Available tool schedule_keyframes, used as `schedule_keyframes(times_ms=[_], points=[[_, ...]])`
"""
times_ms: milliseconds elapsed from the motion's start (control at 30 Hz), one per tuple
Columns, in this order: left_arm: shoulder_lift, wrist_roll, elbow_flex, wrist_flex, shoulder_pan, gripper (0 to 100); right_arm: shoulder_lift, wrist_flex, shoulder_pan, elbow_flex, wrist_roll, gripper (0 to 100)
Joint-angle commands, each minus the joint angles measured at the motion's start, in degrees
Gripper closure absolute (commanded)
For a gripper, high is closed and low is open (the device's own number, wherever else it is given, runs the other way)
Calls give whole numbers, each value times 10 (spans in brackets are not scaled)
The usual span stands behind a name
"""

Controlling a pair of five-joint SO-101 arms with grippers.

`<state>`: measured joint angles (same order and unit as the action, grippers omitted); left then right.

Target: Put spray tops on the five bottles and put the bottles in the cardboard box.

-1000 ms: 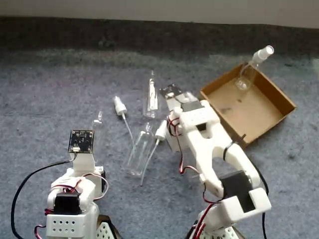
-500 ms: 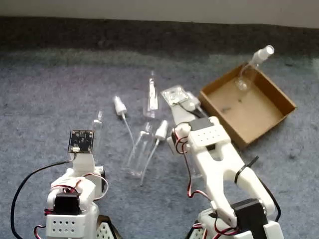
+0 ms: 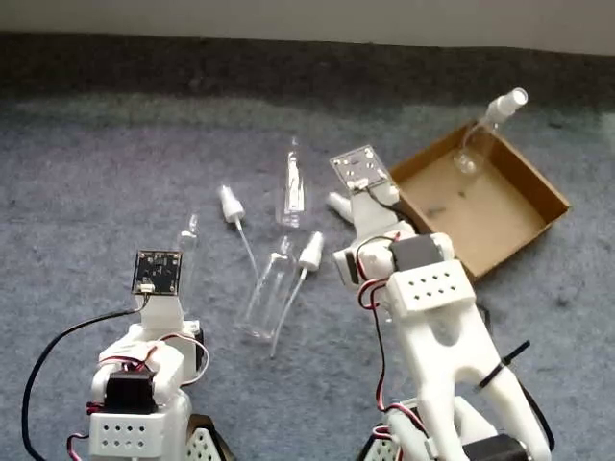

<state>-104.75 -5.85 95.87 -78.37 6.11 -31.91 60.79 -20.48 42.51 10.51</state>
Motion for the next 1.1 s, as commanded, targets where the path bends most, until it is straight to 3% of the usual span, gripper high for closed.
schedule_keyframes(times_ms=[0, 300, 433, 800, 1067], points=[[0, 1, 13, 9, 4, 995, -56, 37, 9, -5, 0, 792], [0, 1, 13, 9, 4, 995, -136, 96, 11, 7, -8, 792], [0, 1, 13, 9, 4, 995, -196, 60, 11, 66, -49, 792], [0, 1, 13, 9, 4, 995, -385, 11, 12, 203, -48, 792], [0, 1, 13, 9, 4, 995, -398, 10, 12, 216, -47, 792]])
